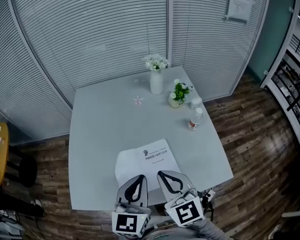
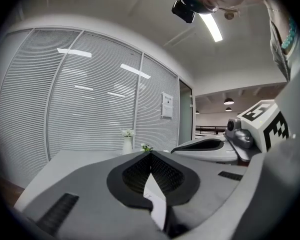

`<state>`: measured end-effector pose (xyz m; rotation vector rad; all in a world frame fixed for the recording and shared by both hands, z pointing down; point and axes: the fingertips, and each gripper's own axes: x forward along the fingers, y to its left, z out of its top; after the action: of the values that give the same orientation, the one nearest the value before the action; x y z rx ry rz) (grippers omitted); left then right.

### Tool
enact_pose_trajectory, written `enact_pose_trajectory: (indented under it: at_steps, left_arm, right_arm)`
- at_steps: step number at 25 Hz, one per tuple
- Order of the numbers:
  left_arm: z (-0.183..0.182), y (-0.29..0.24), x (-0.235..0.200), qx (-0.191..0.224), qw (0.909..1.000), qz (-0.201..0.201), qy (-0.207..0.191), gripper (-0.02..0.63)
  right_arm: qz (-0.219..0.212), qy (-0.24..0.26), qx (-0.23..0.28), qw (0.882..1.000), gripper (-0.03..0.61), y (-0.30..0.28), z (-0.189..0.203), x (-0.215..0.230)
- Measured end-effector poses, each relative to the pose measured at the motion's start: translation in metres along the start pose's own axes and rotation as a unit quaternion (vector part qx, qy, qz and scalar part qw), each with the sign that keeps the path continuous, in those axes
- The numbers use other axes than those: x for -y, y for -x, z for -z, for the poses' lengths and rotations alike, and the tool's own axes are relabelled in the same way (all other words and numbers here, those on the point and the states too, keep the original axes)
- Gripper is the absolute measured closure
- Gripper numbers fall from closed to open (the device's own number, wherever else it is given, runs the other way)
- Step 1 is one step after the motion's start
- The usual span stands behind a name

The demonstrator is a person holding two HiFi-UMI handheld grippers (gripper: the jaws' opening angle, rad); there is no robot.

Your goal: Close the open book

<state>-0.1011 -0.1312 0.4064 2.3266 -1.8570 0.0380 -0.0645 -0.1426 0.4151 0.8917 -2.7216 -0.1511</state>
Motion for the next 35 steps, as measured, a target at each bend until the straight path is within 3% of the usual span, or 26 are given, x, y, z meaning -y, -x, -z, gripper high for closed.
enact_pose_trajectory:
  at_steps: [11,20,29,35]
  left_arm:
    - [0.036,-0.001,-0.048,-0.031,0.9995,0.004,0.010,0.615]
    - [0.097,0.001,-0.091,-0.101,0.9945,-0.009,0.026,0.615]
    - [0.185,0.009,-0.126,-0.208,0.9777,-0.007,0.029,0.575]
    - [0.234,0.016,-0.152,-0.266,0.9622,-0.020,0.056,0.501]
  right_arm:
    - [0.022,-0.008,-0.031,0.999,0.577,-0.030,0.012,-0.008]
    - [0.027,-0.015,-0.054,0.998,0.577,-0.050,0.022,-0.017]
    - [0.041,-0.028,-0.077,0.996,0.577,-0.064,0.033,-0.019]
    - [0.052,-0.028,-0.089,0.994,0.577,-0.068,0.039,-0.020]
